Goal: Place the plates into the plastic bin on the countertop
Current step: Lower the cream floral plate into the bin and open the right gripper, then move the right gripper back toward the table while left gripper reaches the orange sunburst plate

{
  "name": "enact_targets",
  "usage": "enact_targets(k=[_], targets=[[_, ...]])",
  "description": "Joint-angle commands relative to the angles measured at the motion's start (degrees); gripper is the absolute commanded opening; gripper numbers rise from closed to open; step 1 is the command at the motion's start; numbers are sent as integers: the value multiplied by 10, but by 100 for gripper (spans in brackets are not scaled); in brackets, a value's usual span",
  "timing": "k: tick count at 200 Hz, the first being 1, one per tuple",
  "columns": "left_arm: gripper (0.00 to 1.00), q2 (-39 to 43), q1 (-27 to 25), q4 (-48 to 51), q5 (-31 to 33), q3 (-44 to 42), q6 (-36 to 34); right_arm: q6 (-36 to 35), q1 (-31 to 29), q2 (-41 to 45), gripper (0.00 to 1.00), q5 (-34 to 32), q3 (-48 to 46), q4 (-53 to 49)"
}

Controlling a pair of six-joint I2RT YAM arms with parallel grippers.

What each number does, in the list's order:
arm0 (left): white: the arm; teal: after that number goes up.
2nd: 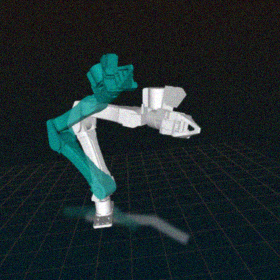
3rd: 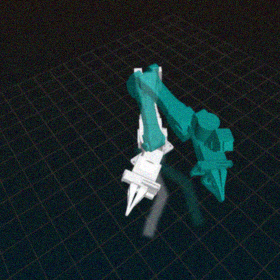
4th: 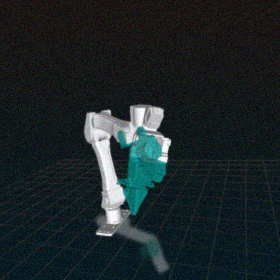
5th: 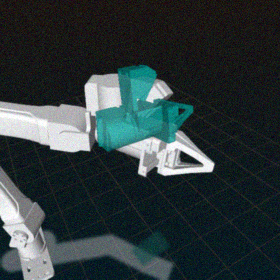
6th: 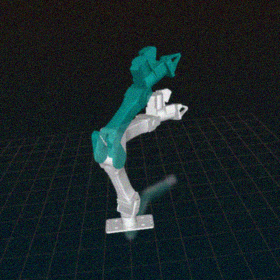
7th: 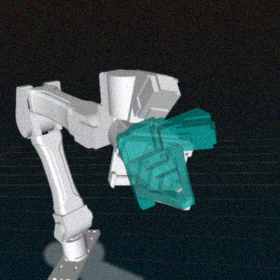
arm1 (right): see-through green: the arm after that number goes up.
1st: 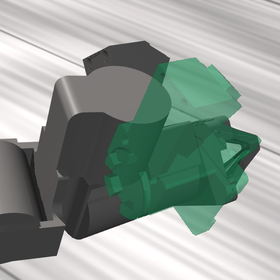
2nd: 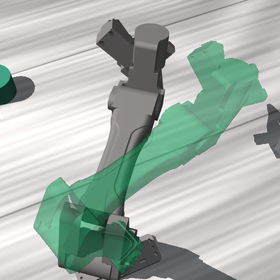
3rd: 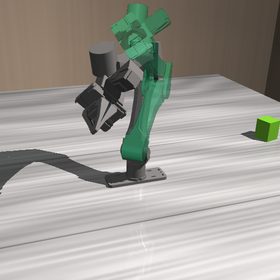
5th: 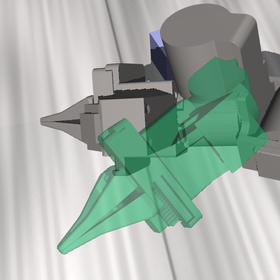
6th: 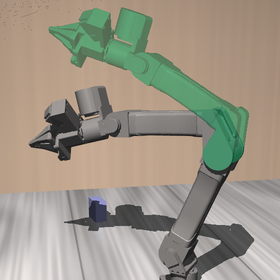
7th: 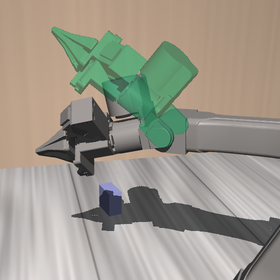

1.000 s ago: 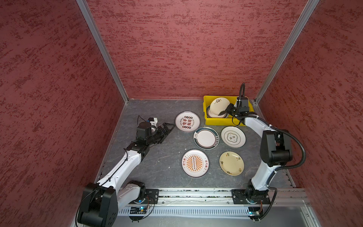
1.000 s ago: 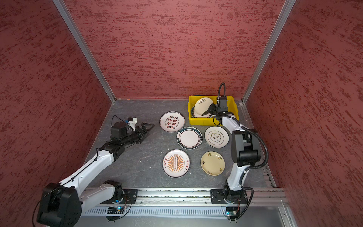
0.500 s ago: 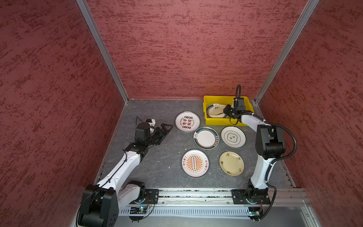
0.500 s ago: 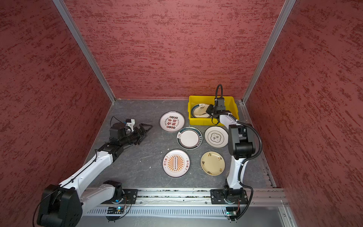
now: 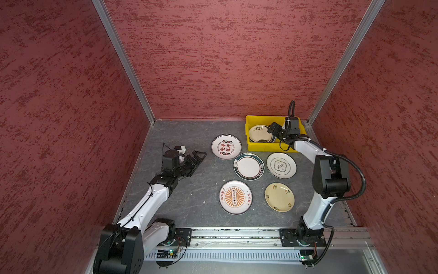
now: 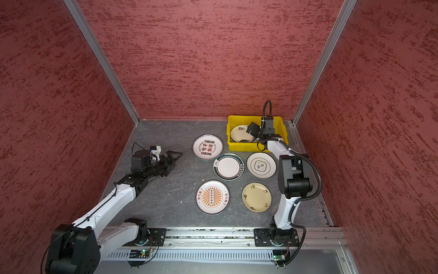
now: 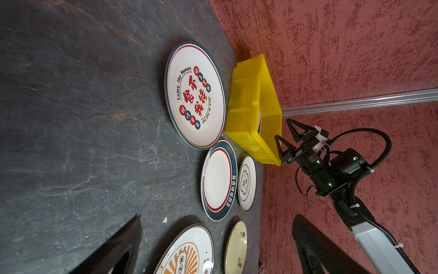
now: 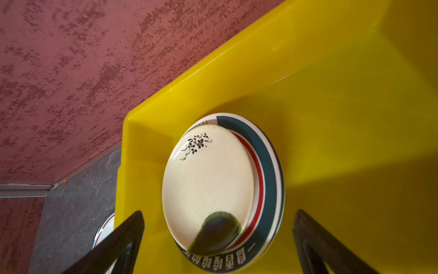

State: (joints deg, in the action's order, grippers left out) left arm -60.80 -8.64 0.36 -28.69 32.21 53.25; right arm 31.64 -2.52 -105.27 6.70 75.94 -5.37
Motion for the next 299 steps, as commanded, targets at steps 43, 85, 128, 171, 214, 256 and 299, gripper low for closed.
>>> enact_targets(k=[43, 85, 128, 171, 214, 256, 299], targets=[[99, -3, 16, -10, -24, -20, -7, -2, 2, 196, 99, -6, -148, 46], [99, -16, 15, -11, -46, -25, -25, -22, 2, 335, 99, 6, -251, 41], [99, -5, -6, -11, -41, -50, -25, -4, 4, 443, 99, -3, -327, 10], [99, 41, -72, 47, 19, -69, -34, -47, 4, 533, 99, 95, -383, -7], [99, 82, -134, 48, 61, -113, -21, -47, 5, 589, 99, 180, -421, -62], [100, 89, -161, 41, 51, -151, -27, -25, 4, 637, 99, 284, -478, -70], [91, 76, -185, -7, 40, -196, -18, -21, 4, 649, 99, 327, -520, -77]])
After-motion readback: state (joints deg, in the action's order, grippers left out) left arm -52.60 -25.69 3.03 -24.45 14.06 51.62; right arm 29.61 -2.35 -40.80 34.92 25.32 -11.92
